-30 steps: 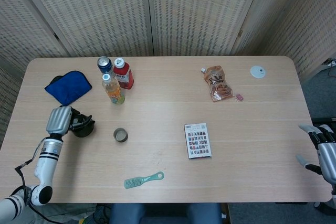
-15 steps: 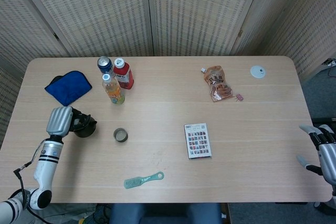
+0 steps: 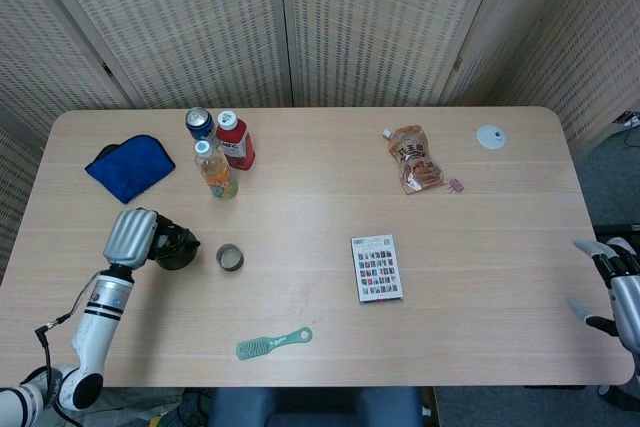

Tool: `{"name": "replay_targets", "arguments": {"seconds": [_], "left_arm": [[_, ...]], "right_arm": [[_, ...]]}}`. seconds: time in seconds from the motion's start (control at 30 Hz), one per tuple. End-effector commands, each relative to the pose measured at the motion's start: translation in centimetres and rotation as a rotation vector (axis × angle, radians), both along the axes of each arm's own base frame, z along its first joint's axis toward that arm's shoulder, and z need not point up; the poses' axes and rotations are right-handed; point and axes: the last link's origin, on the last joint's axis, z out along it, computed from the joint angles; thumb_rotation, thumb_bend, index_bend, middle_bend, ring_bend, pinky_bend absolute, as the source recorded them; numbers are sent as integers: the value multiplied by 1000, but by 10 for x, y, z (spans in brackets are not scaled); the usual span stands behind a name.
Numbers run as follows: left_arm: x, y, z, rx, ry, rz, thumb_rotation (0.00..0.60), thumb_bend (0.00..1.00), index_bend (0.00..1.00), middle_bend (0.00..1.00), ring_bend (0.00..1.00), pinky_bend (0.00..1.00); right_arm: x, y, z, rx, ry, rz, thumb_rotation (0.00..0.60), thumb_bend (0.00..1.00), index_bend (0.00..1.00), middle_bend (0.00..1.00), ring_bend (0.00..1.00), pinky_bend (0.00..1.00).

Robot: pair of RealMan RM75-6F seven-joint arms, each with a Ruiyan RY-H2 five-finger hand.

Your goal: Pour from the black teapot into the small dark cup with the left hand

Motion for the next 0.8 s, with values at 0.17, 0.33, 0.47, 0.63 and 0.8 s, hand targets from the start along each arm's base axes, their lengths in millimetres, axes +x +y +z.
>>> {"name": "replay_targets", "arguments": {"seconds": [0.17,0.33,0.47,0.63,0.8], "left_arm": [[9,-3,-7,-23,15,-29,360,393,1000,1000,1000,554],[16,-5,-13,-31,37,-59,364,394,1000,1000,1000,554],[19,-5,-17,-36,51,-76,364,394,1000,1000,1000,554],[22,-5,-22,-34,79,-98,365,394,1000,1000,1000,554],[27,-5,-25,-34,99,-126,365,395,1000,1000,1000,554]], "right_arm": [[0,1,1,-5,1,2,600,163,202,252,200,319],[3,-1,4,-29,5,15,600,163,202,252,199,317],[5,-1,6,-41,10,24,600,163,203,252,199,313],[5,-1,5,-38,10,17,600,163,202,252,200,313],[4,0,5,-42,9,14,600,163,203,252,200,313]]}}
